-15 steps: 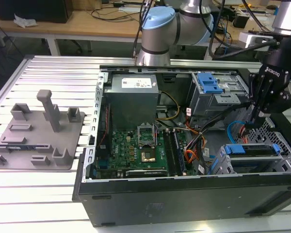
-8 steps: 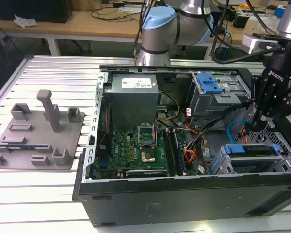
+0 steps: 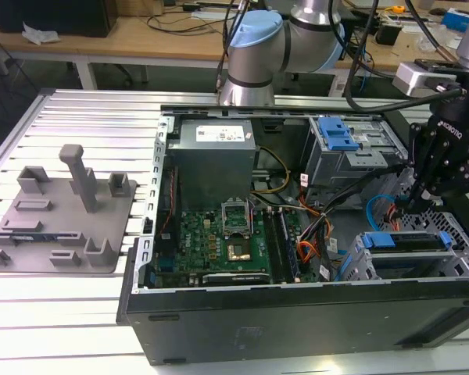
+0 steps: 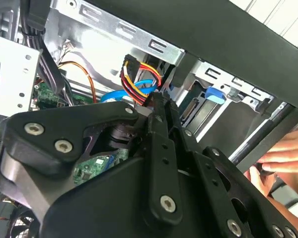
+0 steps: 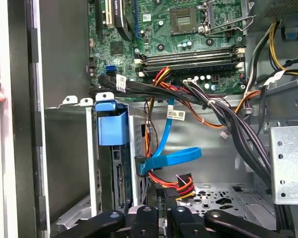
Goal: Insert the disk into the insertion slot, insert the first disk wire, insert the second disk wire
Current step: 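Insert the first disk wire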
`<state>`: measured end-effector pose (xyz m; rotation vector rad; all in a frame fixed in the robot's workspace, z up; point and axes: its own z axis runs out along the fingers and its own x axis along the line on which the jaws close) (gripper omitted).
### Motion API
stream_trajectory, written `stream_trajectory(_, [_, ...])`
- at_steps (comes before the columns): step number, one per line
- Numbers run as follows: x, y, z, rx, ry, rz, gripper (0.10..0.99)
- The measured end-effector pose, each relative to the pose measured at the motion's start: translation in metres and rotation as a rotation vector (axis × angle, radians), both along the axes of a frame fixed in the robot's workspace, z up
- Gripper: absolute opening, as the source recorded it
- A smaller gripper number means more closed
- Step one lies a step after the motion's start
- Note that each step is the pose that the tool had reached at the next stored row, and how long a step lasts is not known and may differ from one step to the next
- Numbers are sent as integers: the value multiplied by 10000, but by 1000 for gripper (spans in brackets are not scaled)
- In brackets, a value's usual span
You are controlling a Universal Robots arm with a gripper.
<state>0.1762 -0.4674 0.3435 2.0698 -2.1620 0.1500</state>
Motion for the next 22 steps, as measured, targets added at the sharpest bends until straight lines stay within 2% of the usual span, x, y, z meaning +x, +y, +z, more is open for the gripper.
stream_trajectory(2, [0, -1, 0, -1, -9, -2, 165])
stream_trajectory(3, [-1, -3, 0, 2, -52, -4, 165])
stream_trajectory(4, [0, -6, 0, 16, -177, -2, 165])
stream_trajectory(5, [0, -11, 1, 21, -237, -2, 165])
stream_trajectory(6, [0, -16, -1, 23, -245, -29, 165])
stream_trajectory(7, [-1, -23, -1, 20, -236, -73, 165])
stream_trajectory(10, [-1, -39, -4, 22, -140, -112, 165])
stream_trajectory(11, [-1, -40, -5, 21, -132, -112, 165])
stream_trajectory(14, [0, -53, -5, 18, -131, -110, 165])
stream_trajectory(19, [0, -159, 8, 18, -131, -110, 165])
stream_trajectory(22, [-12, -177, 48, 20, -142, -112, 165])
